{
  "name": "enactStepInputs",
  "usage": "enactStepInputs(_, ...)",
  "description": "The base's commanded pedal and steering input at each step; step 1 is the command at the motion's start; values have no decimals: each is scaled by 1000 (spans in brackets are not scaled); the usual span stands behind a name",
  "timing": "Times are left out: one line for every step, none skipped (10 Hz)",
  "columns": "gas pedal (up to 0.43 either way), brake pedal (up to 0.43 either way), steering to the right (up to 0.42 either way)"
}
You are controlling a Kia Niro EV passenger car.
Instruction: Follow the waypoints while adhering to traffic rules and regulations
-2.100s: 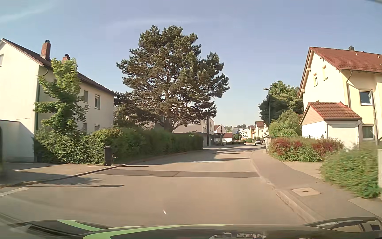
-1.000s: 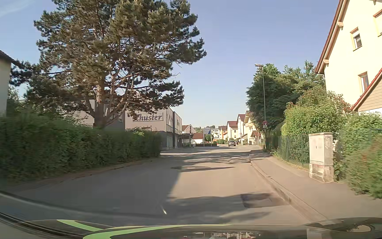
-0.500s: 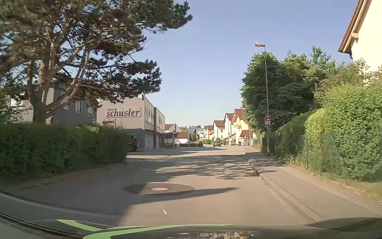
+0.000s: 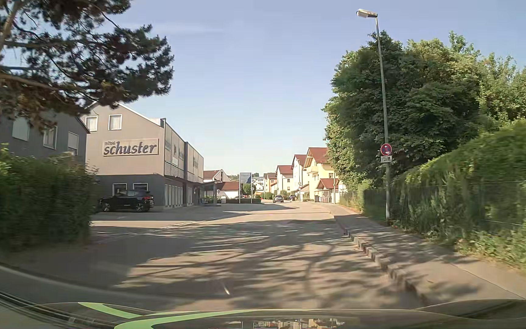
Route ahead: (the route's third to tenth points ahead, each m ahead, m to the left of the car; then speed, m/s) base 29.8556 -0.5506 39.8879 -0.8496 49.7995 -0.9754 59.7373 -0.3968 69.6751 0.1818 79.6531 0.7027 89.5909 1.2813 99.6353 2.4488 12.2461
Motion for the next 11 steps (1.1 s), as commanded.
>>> enactStepInputs(118, 0, 31)
enactStepInputs(118, 0, 30)
enactStepInputs(118, 0, 29)
enactStepInputs(118, 0, 29)
enactStepInputs(118, 0, 27)
enactStepInputs(118, 0, 26)
enactStepInputs(118, 0, 25)
enactStepInputs(118, 0, 23)
enactStepInputs(118, 0, 21)
enactStepInputs(118, 0, 19)
enactStepInputs(118, 0, 15)
